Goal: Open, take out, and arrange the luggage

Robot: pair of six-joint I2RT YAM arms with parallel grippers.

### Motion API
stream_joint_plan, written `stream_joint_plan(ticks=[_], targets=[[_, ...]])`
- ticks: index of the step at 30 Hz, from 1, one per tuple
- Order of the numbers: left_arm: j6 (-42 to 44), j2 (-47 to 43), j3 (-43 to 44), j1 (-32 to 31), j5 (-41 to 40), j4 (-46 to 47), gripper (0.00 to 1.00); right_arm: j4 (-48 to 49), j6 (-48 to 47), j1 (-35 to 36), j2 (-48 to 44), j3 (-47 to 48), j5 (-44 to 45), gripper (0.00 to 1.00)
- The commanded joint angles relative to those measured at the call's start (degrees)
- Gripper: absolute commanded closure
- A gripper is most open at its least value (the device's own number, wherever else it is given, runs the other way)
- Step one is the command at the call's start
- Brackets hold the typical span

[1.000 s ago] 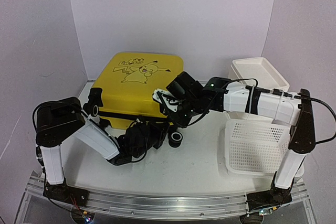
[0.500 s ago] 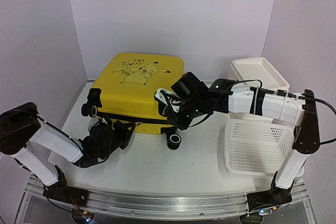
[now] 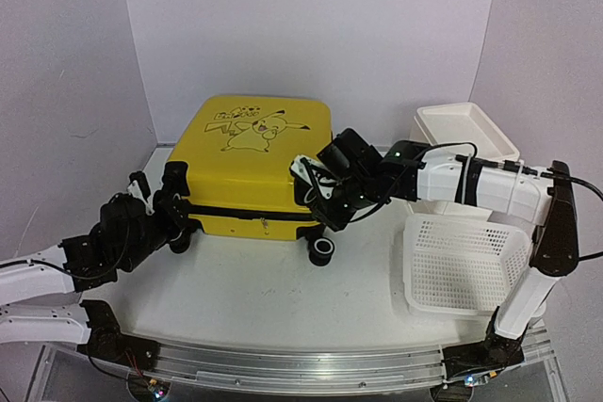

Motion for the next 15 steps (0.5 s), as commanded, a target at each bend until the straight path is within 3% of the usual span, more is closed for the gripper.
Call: stream_joint_plan(ticks=[1,5,7,10,12,15], targets=[[15.43,2.76,13.96,0.35,3.66,-25.38,0.61,-1.08,4.58,-3.02,-2.8,-0.9,3.1,1.0],[24.14,7.13,24.1,2.48,6.4,-37.02,0.27,-1.06,5.46,-8.09,-2.96,-0.59,-2.77,1.0],[28.31,7.86,28.79,5.12,7.98,-40.72,0.17,-0.98,4.71,-9.6,-2.64,0.16,-4.71,1.0],[33.54,8.17,34.32,11.37,12.46,-43.69,0.1,-0.9,3.58,-13.56,-1.22,1.5,-9.25,1.0],[36.65,10.19,37.33,18.06,20.77,-44.09,0.04,-1.02,3.66,-16.42,-0.08,2.29,-11.97,1.0],[40.44,18.81,41.77,28.43,41.3,-46.03,0.01,-0.97,3.52,-20.85,1.03,3.67,-18.85,1.0]])
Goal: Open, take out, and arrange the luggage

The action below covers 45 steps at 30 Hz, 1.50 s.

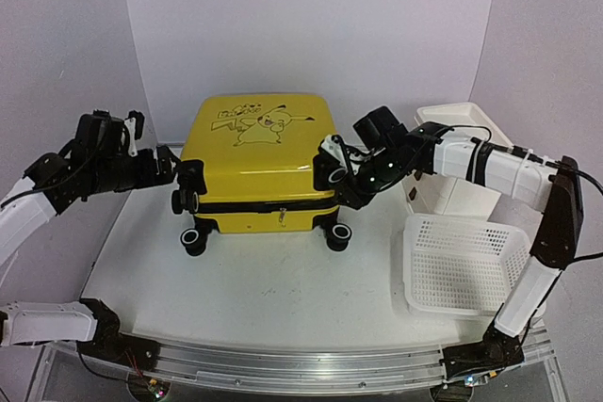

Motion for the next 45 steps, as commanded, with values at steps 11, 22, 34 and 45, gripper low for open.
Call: stream_joint_plan(ticks=[11,22,34,45], targets=[[2.77,11.92,-1.74,6.25,29.42,2.98,0.0,-7.88,16.38,-11.74,4.92,9.99,-2.74,0.57],[4.85,19.9,5.7,4.09,30.07,5.16,0.18,-8.85,32.18,-0.16,-8.16,-2.44,-2.71,0.12],[5.19,22.91,5.9,4.09,32.56,3.45,0.43,28.85,41.59,5.98,2.99,-9.69,4.35,0.44],[5.16,22.2,5.67,4.01,34.76,3.39,0.56,52.08,31.8,11.3,12.44,-14.7,21.74,0.59]])
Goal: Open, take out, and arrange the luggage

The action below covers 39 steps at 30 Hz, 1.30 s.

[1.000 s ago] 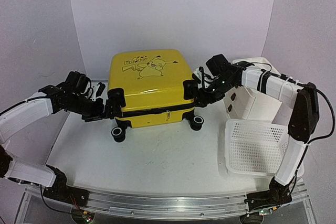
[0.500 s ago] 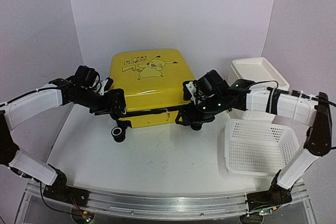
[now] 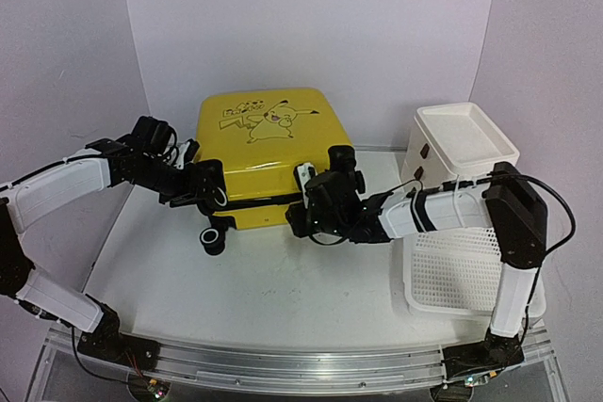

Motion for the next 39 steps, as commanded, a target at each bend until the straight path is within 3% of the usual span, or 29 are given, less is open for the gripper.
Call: stream_joint_plan(ticks=[1,7,12,16,19,21,25,29,34,39], targets=[[4.77,-0.78,1.32,-0.87,3.24,1.55,0.56,10.08,-3.08,-0.66,2.9,0.08,9.46,0.6],[5.25,-1.37,1.28,-0.87,3.09,1.22,0.56,14.45,-4.03,-0.66,3.68,-2.35,13.16,0.61],[5.44,-0.97,1.2,-0.87,3.47,1.16,0.49,21.57,-7.65,-0.73,6.18,-2.42,9.66,0.64],[5.18,-0.69,0.99,-1.02,3.83,1.09,0.44,24.38,-7.97,-0.7,7.91,-1.91,10.03,0.85],[5.01,-0.42,1.65,-1.28,3.07,1.18,0.39,27.24,-7.24,-0.64,8.51,-2.8,12.73,0.93],[4.95,-0.29,1.99,-1.99,1.79,1.1,0.33,29.65,-6.73,-0.73,8.62,-3.7,15.26,1.0],[4.75,0.73,3.01,-3.93,-2.36,0.67,0.2,32.68,-7.71,-0.68,8.63,-4.63,15.61,1.0],[5.43,2.54,5.22,-8.48,-13.82,-2.01,0.13,32.68,-7.83,-0.87,7.88,-5.43,12.9,1.0],[3.68,3.53,6.31,-11.15,-28.11,-5.4,0.19,32.64,-6.26,-1.19,7.07,-6.08,9.74,1.0],[3.69,0.34,5.02,-11.03,-37.8,-6.06,0.41,32.13,-1.91,-2.96,5.89,-8.21,7.98,1.0]])
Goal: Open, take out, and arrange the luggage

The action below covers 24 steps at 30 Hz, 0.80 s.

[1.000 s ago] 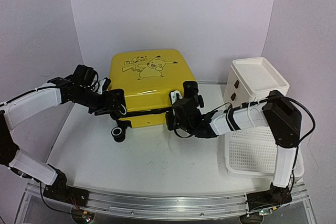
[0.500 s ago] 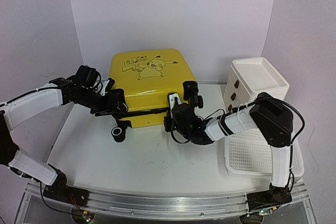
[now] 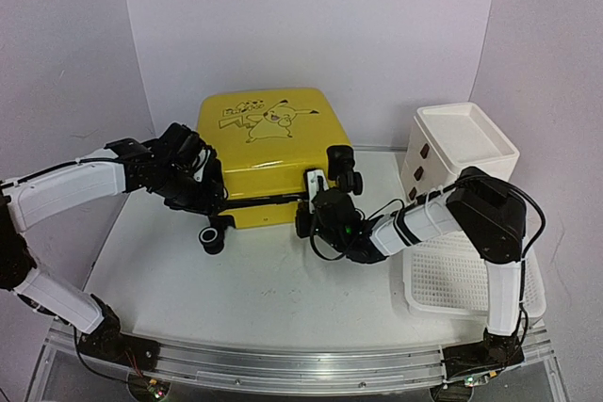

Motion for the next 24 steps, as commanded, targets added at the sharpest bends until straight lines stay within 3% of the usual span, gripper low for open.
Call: stream_joint_plan(ticks=[1,3,7,10,12,14,17,21,24], targets=[[-0.18,-3.83,1.75,1.07,-13.29,-0.84,0.47,2.66,4.26,-2.24,-3.3,-1.55,-4.43,1.0],[0.16,-4.75,2.48,1.38,-8.38,-0.71,0.51,1.55,5.25,-4.01,-3.53,-1.76,-8.02,1.0],[-5.07,-3.33,3.69,3.88,12.51,2.18,0.53,0.52,5.39,-7.29,-3.72,-1.38,-19.87,1.0],[-8.41,-1.37,3.58,4.05,19.07,5.05,0.5,-1.1,4.37,-7.54,-4.52,-1.03,-23.33,1.0],[-10.31,-0.92,2.08,4.45,21.05,7.96,0.43,-2.11,4.26,-7.49,-4.33,0.1,-26.88,1.0],[-12.23,-0.6,0.55,5.5,23.52,10.69,0.23,-3.78,4.47,-7.48,-3.53,1.67,-29.79,1.0],[-14.04,-1.48,-1.58,6.51,26.5,15.26,0.1,-4.44,5.31,-7.49,-2.57,2.23,-29.67,1.0],[-16.56,-4.01,-4.98,8.78,29.31,21.38,0.01,-4.36,6.59,-7.43,-2.39,1.87,-26.03,1.0],[-18.39,-3.96,-6.05,11.74,29.57,21.46,0.01,-4.3,7.61,-7.42,-2.4,1.7,-23.52,1.0]])
